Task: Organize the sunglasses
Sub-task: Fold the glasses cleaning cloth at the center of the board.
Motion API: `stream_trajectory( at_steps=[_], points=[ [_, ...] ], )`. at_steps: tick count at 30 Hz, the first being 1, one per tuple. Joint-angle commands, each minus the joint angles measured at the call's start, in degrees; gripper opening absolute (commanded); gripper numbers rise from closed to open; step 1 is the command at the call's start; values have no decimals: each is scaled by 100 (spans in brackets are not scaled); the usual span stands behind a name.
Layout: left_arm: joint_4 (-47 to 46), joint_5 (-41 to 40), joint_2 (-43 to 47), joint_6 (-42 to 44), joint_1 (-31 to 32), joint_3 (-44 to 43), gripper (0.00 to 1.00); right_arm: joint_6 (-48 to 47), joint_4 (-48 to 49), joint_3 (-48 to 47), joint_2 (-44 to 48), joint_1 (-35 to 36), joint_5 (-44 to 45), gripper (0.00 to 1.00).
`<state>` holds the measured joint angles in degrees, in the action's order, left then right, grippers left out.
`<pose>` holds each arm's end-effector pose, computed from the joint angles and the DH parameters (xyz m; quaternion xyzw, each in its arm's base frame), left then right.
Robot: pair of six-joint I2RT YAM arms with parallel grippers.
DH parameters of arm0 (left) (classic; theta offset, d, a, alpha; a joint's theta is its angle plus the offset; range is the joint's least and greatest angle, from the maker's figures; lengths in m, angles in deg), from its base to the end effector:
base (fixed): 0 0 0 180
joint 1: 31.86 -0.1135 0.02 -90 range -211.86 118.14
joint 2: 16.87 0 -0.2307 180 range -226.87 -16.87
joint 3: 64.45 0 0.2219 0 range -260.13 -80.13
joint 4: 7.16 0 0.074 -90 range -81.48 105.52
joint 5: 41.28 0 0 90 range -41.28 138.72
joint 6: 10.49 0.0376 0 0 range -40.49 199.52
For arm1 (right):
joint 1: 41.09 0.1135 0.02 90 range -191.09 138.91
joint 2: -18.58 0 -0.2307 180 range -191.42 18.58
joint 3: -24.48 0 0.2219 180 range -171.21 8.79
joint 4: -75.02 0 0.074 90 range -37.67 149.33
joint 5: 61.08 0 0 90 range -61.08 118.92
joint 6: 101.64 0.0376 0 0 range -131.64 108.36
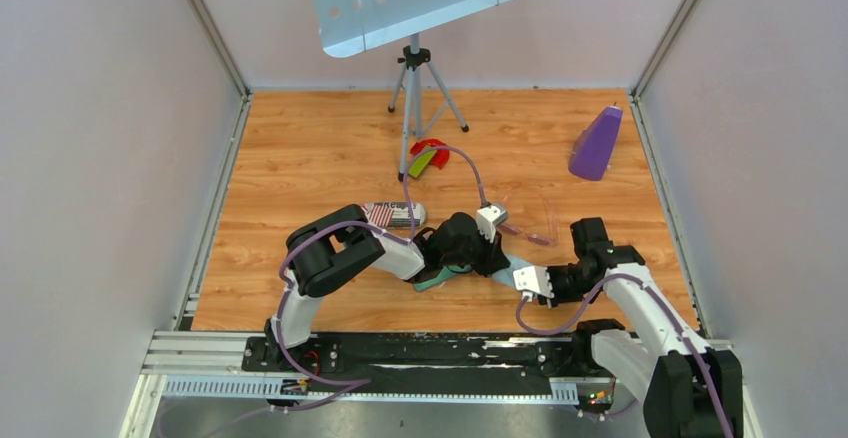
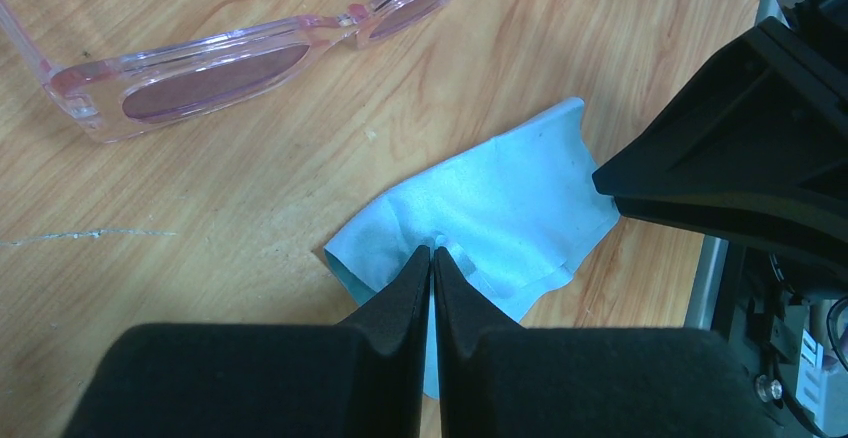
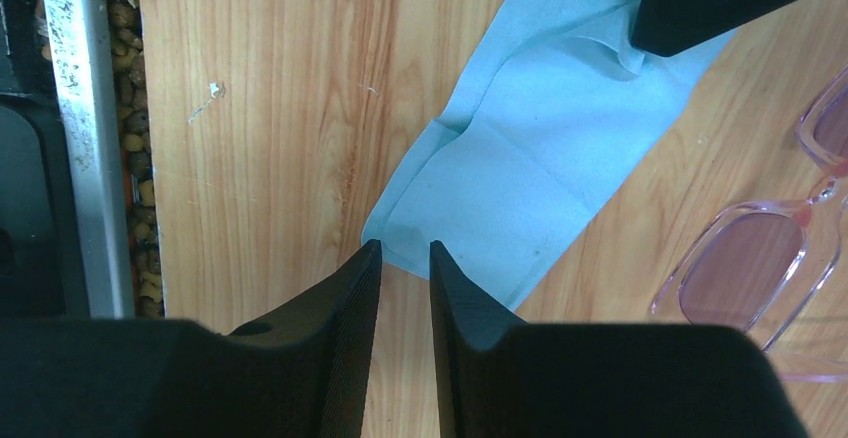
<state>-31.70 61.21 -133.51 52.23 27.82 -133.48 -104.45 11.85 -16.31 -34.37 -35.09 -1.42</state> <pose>0.1822 -0.3277 0.1124 0.2890 0.7796 -0.4430 0.3353 0.1222 0.0319 0.1479 -0.7486 0.5975 0.1039 0.2679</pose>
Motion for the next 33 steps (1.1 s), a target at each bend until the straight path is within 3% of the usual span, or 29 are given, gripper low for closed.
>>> stream_trajectory(
  at_steps=[1, 16, 28, 33],
  points=[
    [-183, 21, -158, -15, -37, -115, 7, 34, -94, 123, -1, 169, 20, 28],
    [-203, 34, -186, -16, -36, -132, 7, 52, -7, 224, -29, 438, 227, 28],
    [-189, 43, -202, -11, -37, -149, 7, 192, 32, 145, -119, 505, 289, 15],
    [-178, 52, -184, 4, -36, -148, 7, 167, -186, 60, -96, 505, 405, 18]
  ],
)
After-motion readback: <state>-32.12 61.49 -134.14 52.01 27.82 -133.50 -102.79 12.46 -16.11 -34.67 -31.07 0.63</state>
